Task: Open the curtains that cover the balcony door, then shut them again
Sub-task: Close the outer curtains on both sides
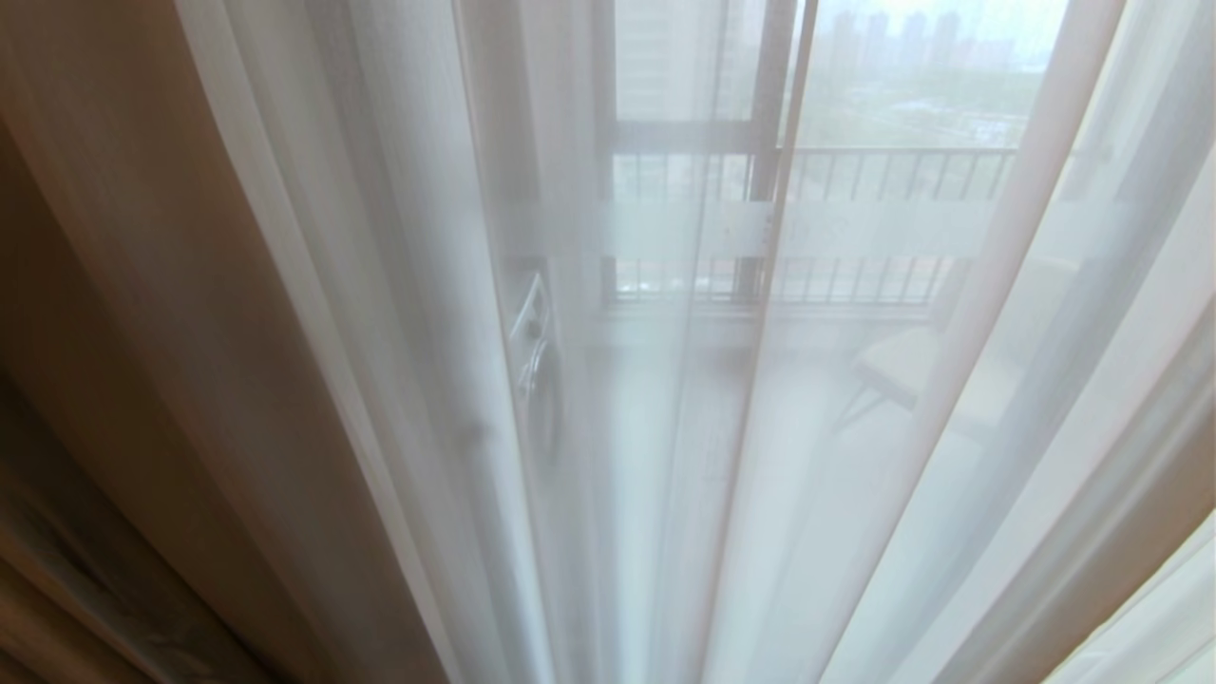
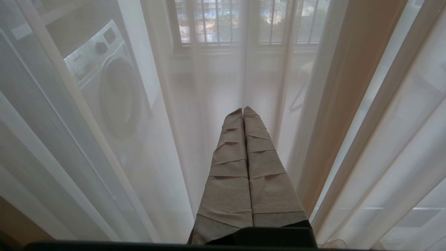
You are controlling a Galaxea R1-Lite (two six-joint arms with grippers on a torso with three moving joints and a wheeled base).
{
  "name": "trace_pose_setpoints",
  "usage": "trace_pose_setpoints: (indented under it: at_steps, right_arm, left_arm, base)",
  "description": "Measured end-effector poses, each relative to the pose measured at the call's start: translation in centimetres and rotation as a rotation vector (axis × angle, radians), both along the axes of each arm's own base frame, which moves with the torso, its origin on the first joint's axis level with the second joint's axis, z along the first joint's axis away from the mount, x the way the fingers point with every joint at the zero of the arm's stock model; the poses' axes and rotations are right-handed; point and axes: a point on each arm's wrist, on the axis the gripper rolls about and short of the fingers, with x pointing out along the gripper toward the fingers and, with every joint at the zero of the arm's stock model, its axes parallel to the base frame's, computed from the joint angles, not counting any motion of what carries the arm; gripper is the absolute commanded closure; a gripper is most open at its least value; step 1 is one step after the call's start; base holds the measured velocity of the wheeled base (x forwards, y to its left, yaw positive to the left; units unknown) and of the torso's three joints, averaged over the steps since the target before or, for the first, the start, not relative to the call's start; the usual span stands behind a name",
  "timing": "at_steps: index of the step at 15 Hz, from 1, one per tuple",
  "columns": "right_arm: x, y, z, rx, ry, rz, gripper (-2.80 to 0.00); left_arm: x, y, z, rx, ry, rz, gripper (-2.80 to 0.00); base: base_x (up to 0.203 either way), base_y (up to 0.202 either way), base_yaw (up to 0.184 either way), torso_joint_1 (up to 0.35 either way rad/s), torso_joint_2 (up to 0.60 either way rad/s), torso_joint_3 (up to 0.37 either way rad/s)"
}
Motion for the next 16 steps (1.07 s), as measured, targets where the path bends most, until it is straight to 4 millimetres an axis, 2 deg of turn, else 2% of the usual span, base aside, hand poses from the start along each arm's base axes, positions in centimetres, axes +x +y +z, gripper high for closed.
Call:
trace_pose_setpoints:
  at_steps: [5,16]
  right_arm:
    - [0.0,0.0,0.0,0.000,0.000,0.000,0.00]
    - [0.0,0.0,0.0,0.000,0.000,0.000,0.00]
  left_arm:
    - [2.3,2.1,-1.1,0.001,-0.001,-0.082,-2.80]
    - [11.0,9.6,-4.6,0.082,-0.059,-0.162,-2.80]
  base:
    - [0.000,0.000,0.000,0.000,0.00,0.000]
    - [0.000,0.000,0.000,0.000,0.00,0.000]
